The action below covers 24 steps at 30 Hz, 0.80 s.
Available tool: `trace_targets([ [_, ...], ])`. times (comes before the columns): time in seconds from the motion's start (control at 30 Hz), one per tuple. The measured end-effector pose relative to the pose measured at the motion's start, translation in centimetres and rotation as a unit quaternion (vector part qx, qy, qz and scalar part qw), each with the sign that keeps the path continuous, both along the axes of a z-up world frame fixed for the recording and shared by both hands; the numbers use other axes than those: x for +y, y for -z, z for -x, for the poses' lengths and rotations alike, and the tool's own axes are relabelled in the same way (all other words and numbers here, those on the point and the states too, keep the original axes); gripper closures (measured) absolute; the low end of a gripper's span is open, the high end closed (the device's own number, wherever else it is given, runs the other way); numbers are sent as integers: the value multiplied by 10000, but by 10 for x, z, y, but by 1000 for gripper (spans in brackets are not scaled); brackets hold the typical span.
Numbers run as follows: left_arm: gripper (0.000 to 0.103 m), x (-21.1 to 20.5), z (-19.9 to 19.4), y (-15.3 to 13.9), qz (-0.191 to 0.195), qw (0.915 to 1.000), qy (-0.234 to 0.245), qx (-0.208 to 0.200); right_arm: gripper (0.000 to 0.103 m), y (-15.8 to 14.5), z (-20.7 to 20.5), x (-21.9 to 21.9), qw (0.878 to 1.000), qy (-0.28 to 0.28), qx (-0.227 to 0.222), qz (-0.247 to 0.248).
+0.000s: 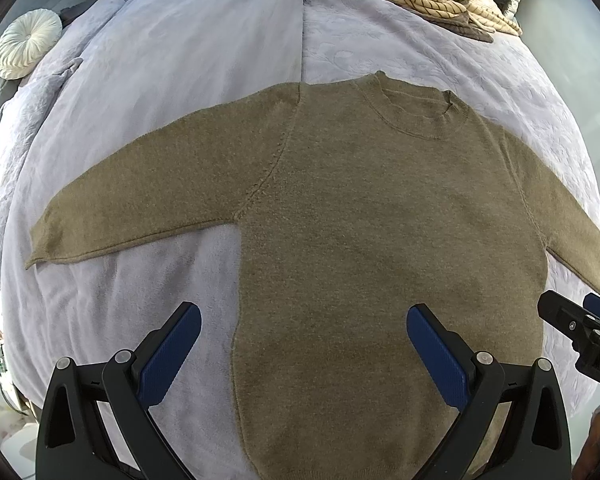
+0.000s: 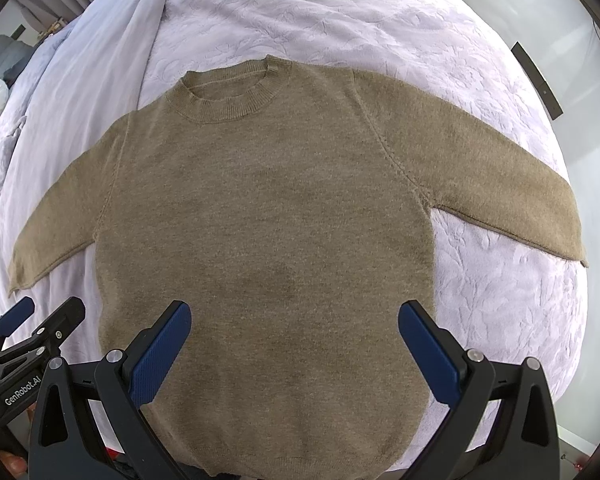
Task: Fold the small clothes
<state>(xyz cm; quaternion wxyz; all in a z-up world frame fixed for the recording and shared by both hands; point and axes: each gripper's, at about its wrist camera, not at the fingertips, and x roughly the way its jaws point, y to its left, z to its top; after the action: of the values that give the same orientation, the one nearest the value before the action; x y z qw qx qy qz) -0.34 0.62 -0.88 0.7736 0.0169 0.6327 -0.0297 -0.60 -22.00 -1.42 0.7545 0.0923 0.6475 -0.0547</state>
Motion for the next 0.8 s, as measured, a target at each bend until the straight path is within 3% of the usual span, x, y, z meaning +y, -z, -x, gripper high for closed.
trace_targets([
  [0.8,0,0,-4,4,144,9999,21,77,0,5,-2,3,9999,9,102,6],
])
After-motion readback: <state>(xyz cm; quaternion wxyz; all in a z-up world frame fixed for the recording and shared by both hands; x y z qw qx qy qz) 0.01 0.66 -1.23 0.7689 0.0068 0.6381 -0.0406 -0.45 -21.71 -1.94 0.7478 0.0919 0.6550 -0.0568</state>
